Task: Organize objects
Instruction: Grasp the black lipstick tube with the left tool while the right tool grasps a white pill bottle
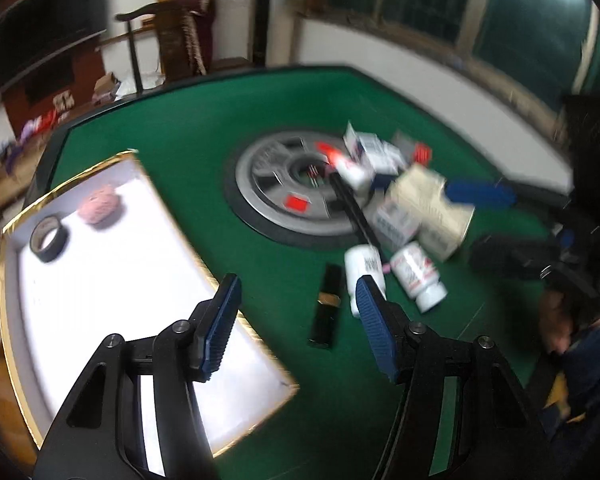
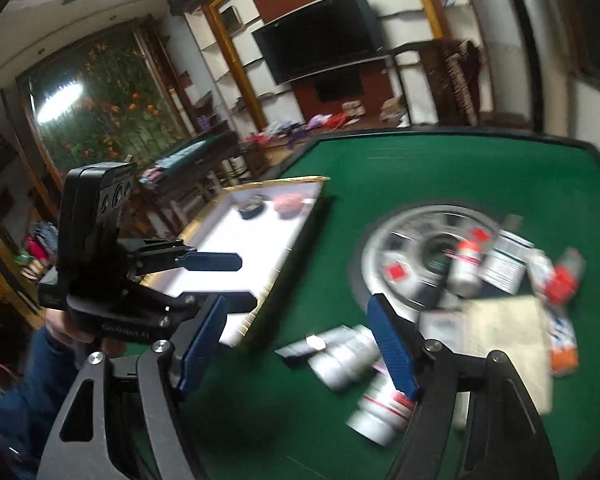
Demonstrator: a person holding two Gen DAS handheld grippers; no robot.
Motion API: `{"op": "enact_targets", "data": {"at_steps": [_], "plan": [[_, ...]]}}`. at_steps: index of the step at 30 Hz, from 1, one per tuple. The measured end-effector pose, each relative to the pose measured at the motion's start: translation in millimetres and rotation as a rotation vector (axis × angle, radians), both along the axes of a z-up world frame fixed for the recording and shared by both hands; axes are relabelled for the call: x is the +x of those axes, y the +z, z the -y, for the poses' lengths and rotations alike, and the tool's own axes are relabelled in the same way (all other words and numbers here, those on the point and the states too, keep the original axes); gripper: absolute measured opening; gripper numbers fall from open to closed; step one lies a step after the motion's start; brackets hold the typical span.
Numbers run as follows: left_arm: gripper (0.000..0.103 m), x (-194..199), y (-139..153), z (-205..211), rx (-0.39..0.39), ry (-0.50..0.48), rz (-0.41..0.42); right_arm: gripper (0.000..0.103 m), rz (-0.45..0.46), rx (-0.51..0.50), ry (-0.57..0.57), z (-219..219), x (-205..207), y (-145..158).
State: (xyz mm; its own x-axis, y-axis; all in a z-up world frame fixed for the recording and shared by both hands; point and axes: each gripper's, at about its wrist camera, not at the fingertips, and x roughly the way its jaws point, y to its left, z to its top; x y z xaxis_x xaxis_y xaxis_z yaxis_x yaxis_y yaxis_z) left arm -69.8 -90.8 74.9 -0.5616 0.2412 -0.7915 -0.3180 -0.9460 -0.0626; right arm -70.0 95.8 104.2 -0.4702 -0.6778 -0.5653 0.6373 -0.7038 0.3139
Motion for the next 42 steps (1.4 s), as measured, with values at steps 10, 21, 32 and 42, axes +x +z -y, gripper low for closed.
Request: {"op": "enact_targets", "data": {"at_steps": [10, 21, 32, 42], "plan": [[0.035, -8.0, -45.0, -30.9, -0.141, -0.074, 0.091, 0.073, 0.004, -0.05, -0.019, -44.7, -5.8, -10.4], [0.035, -24.7, -64.4, -39.0, -0.156, -0.091, 0.159, 0.073, 0.038, -0.079, 0.007, -47.5, -3.9, -17.7], [0.017, -20.8, -66.4, -54.8, -0.184, 0.143, 0.104, 0.069, 0.175, 0.102, -0.054, -31.4, -17.7, -55.3], [0.018, -15.8, -66.4, -48.7, -0.161, 0.137, 0.063, 0.04, 0.203, 0.283, -0.103, -8.6, -31.3, -84.9]]}}
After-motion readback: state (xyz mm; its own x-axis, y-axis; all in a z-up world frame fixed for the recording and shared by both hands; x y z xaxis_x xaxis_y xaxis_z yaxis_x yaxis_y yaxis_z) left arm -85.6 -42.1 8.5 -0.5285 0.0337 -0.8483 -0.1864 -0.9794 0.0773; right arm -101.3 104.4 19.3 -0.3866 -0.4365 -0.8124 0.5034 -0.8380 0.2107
